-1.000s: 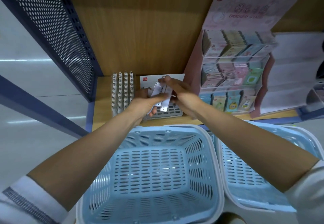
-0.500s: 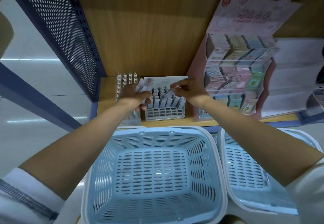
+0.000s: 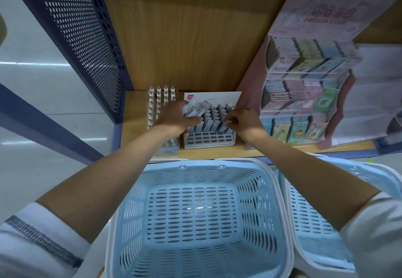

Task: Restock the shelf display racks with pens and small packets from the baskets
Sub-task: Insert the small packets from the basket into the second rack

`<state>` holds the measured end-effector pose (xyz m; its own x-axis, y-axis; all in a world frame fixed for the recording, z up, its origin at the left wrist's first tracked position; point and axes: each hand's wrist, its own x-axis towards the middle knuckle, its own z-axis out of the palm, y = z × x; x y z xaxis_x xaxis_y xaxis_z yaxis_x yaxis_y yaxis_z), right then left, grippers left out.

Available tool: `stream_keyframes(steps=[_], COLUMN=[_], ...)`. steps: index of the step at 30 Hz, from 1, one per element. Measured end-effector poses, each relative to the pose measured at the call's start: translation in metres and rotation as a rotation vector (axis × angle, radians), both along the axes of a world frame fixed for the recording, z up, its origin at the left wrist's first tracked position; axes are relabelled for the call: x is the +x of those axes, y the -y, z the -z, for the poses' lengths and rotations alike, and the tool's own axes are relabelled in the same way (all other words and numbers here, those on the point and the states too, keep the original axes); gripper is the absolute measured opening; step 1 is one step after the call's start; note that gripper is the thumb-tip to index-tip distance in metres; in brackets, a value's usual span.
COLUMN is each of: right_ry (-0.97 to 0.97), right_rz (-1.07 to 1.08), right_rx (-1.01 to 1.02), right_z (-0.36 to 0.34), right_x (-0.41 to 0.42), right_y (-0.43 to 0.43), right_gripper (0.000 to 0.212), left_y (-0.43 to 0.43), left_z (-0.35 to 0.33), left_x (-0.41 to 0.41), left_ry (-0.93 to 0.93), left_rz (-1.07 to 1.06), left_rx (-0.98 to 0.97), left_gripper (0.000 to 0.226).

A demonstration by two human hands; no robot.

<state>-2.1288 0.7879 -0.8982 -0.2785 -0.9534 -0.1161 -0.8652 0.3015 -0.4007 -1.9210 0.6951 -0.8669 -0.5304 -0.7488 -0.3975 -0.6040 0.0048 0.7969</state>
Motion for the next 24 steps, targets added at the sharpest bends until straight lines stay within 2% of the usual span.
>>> stream_keyframes(steps=[6,11,15,20,24], right_ry=[-0.045,-0.011,-0.044,-0.058,-0.076], right_rz=[-0.088,-0.046,-0.111,-0.128,-0.058], right_rx=[0.021,-0.007,0.015,-0.047,-0.070], right_z=[-0.003,0.001,0.000,0.010,0.012], right_x=[-0.008,-0.003,-0.002,0.001,0.006], right_y=[0.003,0.003,0.004,-0.009,-0.001], right_gripper=[0.015,0.015,0.014,0.011,0.013], left_y=[0.002,0.003,0.005,0.007,0.006], left_z=[0.005,0.009,0.014,0.018,0.018], left_x=[-0.003,-0.002,-0.001,-0.001,0.000], left_ry=[-0.020,-0.033,-0.039,-0.041,-0.036], left_rz=[0.013,0.005,-0.006,-0.012,-0.011], left_rx=[-0.022,-0.032,-0.024,-0.011,-0.014], left_gripper=[0.028,0.041,0.056,0.062,0.064])
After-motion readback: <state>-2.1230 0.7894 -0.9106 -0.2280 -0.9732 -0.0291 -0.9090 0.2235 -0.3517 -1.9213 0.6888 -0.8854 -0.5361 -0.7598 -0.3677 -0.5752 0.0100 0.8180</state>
